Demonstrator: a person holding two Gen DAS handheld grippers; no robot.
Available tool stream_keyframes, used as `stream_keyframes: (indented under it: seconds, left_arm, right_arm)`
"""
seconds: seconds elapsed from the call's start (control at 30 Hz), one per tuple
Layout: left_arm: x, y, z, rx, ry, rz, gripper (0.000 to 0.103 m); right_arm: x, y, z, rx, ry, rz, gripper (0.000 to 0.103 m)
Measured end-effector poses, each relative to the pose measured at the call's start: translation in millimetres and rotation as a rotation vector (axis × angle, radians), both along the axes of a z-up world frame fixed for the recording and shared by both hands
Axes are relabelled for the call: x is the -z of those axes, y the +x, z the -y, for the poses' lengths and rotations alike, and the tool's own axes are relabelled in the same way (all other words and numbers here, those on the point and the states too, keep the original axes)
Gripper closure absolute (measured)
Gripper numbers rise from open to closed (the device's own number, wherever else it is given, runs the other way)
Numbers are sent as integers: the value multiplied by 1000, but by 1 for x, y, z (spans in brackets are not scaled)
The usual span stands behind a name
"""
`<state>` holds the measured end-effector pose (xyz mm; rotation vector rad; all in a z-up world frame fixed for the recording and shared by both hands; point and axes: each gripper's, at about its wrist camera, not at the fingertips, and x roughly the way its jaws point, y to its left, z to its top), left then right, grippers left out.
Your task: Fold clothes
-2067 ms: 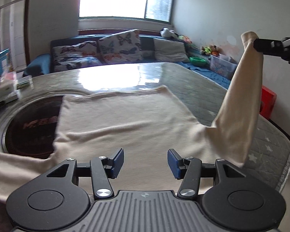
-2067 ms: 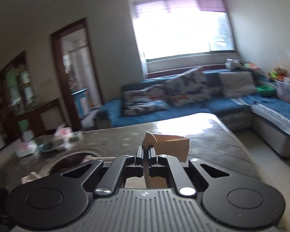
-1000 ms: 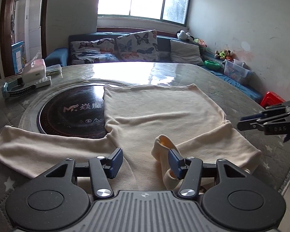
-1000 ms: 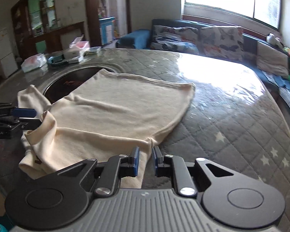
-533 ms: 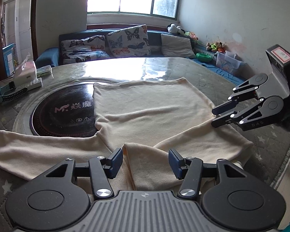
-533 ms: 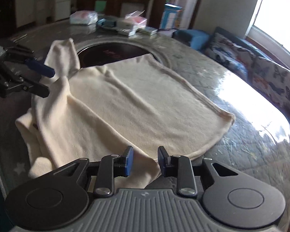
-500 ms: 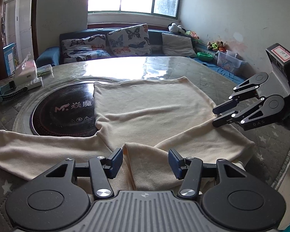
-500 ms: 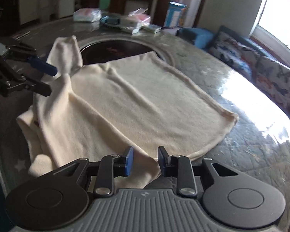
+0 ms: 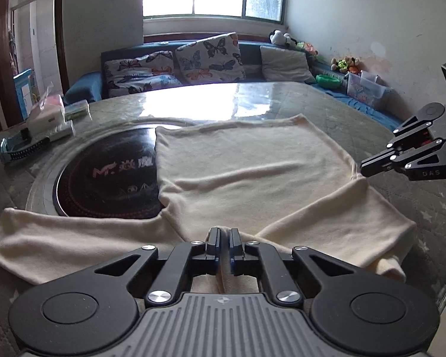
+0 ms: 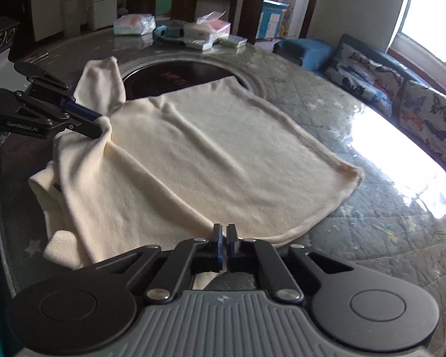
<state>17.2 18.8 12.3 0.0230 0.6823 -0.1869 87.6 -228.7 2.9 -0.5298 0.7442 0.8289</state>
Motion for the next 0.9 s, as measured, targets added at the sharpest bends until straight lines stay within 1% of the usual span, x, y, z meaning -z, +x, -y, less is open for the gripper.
stream_keyframes:
  seconds: [0.07,0.17,0.23,0.27,0.3,0.37,0.43,0.47,0.5,0.53,0.57,0.6,0.7,0.73,0.77,0.8,0.83,0.87,0.9]
  left_arm:
    - [-2,4,1,-5,10,21,99]
    - [-3,10,2,-15,27,42,100]
    - [-5,12,-1,-6,2,23,100]
    - [-6,10,-3,1,-3,26,100]
    - [-8,8,-3,9,-2,30,98]
    - [-11,4,-5,18,-3,35,97]
    - [-12,0,-6,21,-6,37,95]
    - [-12,-1,-6,22,-7,36,91]
    - [-11,1,-6,20,-7,26,82]
    - [-9,2,-5,18,-6,18,76]
    - [-7,3,-4,20,0,15,75]
    - [-5,4,-4,22,5,12,75]
    - [1,7,-1,34,18,4,76]
    - [2,8,0,37,24,4,83]
    - [4,8,1,39,31,5,88]
    - [4,8,2,38,42,13,95]
    - [3,8,1,37,40,20,97]
    - [1,7,0,34,35,29,97]
    - [-1,7,0,31,33,43,100]
  right_arm:
    - [-8,-1,10,54,20,29,103]
    - [-9,0,22,111,50,37,103]
    - [-5,-1,27,123,77,25,103]
    - [-5,-1,26,108,85,11,98]
    - [-5,-1,25,86,91,-7,96]
    - [-4,-3,18,33,72,1,90]
    - [-2,-1,10,-8,59,6,89]
    - [-2,0,7,-21,55,5,89]
    - [-1,2,4,-44,44,-3,89]
    - [0,3,-1,-70,29,-12,87]
    - [4,4,-7,-102,1,-29,82]
    - [7,5,-12,-118,-24,-29,80]
    - [16,9,-16,-144,-51,-49,80]
    - [17,10,-16,-149,-47,-63,80]
    - [18,11,-16,-150,-44,-72,86]
    - [17,11,-16,-143,-42,-74,95]
    - [15,11,-15,-135,-40,-75,97]
    - [13,9,-14,-128,-43,-62,98]
    - [11,7,-12,-122,-45,-48,98]
